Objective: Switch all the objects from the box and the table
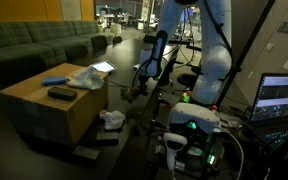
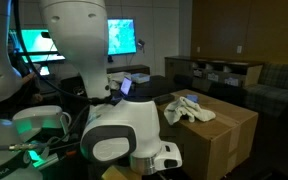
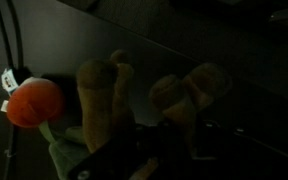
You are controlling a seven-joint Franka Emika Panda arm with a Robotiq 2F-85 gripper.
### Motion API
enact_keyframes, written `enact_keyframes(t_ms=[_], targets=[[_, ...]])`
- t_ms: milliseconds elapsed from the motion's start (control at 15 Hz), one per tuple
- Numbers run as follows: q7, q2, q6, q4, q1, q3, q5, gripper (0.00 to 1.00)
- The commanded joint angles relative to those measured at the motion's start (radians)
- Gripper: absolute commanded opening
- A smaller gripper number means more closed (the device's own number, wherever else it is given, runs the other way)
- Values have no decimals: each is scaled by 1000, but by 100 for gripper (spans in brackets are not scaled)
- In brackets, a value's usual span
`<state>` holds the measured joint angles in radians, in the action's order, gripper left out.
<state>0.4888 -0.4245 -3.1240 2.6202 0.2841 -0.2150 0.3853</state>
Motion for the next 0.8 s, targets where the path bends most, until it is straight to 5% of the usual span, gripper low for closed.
enact_keyframes(t_ms=[0, 733], targets=[[-32, -32, -76, 15, -16, 36, -14, 9], [-140, -187, -197, -78, -55, 120, -65, 9]])
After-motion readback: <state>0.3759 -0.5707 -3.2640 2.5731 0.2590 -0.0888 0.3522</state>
